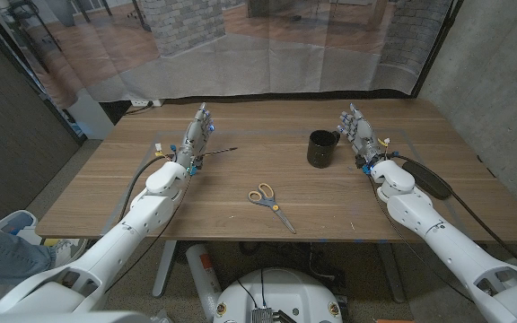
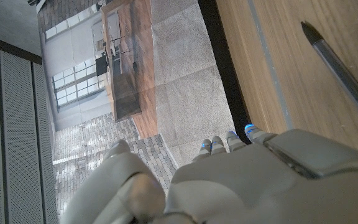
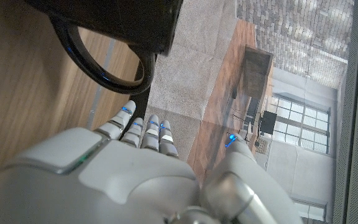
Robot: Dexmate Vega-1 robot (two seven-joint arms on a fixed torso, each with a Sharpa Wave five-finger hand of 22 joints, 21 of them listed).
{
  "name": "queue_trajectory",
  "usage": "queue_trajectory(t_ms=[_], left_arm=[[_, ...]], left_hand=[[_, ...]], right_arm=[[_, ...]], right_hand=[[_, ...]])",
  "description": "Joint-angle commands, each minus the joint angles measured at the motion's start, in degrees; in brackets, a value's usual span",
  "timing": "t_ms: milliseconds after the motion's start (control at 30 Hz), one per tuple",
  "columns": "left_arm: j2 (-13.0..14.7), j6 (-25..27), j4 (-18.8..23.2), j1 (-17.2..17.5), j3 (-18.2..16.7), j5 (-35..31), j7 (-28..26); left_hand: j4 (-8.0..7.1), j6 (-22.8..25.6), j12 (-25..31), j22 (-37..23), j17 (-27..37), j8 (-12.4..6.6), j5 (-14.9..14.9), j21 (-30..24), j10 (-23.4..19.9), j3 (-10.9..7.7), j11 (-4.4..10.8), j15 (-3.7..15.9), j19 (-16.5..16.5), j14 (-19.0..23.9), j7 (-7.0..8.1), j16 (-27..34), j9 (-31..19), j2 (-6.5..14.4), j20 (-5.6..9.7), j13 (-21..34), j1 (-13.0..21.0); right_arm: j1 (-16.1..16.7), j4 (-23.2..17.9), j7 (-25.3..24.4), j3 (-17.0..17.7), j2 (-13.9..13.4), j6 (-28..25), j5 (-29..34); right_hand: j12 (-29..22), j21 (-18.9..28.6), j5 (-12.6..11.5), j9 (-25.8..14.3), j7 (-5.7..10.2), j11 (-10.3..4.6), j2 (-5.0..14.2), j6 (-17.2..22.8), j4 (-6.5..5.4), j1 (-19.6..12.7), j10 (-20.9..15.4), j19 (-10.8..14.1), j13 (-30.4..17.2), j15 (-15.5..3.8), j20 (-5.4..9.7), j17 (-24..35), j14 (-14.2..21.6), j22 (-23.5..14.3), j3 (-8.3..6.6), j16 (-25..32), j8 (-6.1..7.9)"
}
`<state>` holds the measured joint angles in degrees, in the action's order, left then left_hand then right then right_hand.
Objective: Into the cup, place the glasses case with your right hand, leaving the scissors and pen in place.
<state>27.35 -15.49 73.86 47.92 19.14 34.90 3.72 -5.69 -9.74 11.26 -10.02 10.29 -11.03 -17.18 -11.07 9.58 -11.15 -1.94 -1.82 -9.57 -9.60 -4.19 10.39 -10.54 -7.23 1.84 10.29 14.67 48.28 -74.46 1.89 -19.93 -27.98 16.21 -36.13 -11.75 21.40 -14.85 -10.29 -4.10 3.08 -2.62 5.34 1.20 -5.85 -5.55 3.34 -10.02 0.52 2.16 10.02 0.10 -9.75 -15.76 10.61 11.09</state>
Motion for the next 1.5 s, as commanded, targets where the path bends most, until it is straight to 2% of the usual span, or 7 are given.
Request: queue_trajectory(t_ms=[33,333,767,1200,1500], left_arm=[[-5.7,3.7,-0.4,0.5,-7.2,-6.3,4.3],[-8.7,5.1,-1.0,0.6,-10.9,-9.9,7.2],[-11.0,6.7,-0.4,1.1,-13.9,-12.5,9.3],[-11.4,8.1,2.0,2.3,-15.3,-14.2,9.7],[-11.9,8.0,2.0,2.5,-15.9,-14.4,10.0]], left_hand=[[0.04,-2.1,0.4,-0.3,0.1,-0.31,-0.3,-0.3,0.9,-0.35,-0.04,0.00,-2.0,-3.3,-0.06,0.3,-0.1,0.2,1.87,0.3,0.6],[0.04,-2.1,0.4,-0.3,0.1,-0.29,-0.4,-0.3,1.0,-0.25,-0.05,-0.01,-2.1,-3.4,0.04,0.3,-0.1,0.3,1.72,0.3,0.6],[0.05,-2.0,0.4,-0.3,0.1,-0.29,-0.5,-0.3,0.9,-0.14,-0.01,-0.04,-2.1,-3.4,-0.03,0.3,-0.1,0.5,1.46,0.3,0.7],[0.08,-1.9,0.4,-0.3,0.1,-0.32,-0.5,-0.3,0.8,-0.08,0.08,-0.04,-2.2,-3.4,0.08,0.3,-0.1,0.8,1.22,0.3,0.9],[0.11,-1.7,0.4,-0.3,0.1,-0.34,-0.6,-0.3,0.8,-0.06,0.04,0.02,-2.2,-3.3,0.10,0.3,-0.1,1.0,1.10,0.3,1.0]], right_arm=[[0.9,-0.4,1.3,3.6,2.8,-1.8,3.5],[2.2,-1.8,1.4,5.7,4.1,-2.5,5.6],[3.4,-3.3,1.4,7.6,5.1,-1.4,7.8],[4.8,-5.1,1.5,9.1,5.2,-1.1,8.2],[6.7,-7.6,0.7,10.3,4.6,-1.3,8.4]], right_hand=[[-0.3,0.2,-0.2,-0.3,-0.08,-0.09,-0.03,0.4,0.04,-0.4,-0.5,0.6,-0.2,0.36,1.17,0.2,0.0,-0.3,-0.30,0.3,0.29],[-0.3,0.0,-0.2,-0.3,0.01,-0.16,0.11,0.5,0.10,-0.5,-0.5,0.7,-0.2,0.42,1.15,0.2,0.1,-0.3,-0.32,0.3,0.26],[-0.4,-0.4,-0.1,-0.3,0.27,-0.58,0.43,0.7,0.36,-0.9,-0.8,0.9,-0.3,0.26,1.24,0.2,0.4,-0.3,-0.42,0.3,0.28],[-0.4,-0.7,0.0,-0.3,0.50,-0.72,0.78,1.0,0.68,-1.5,-1.0,1.0,-0.3,-0.01,1.25,0.2,0.5,-0.3,-0.58,0.3,0.33],[-0.3,-0.9,0.1,-0.3,0.55,-0.85,0.82,1.1,0.85,-1.7,-1.0,1.1,-0.3,0.04,1.23,0.2,0.7,-0.3,-0.59,0.3,0.34]])
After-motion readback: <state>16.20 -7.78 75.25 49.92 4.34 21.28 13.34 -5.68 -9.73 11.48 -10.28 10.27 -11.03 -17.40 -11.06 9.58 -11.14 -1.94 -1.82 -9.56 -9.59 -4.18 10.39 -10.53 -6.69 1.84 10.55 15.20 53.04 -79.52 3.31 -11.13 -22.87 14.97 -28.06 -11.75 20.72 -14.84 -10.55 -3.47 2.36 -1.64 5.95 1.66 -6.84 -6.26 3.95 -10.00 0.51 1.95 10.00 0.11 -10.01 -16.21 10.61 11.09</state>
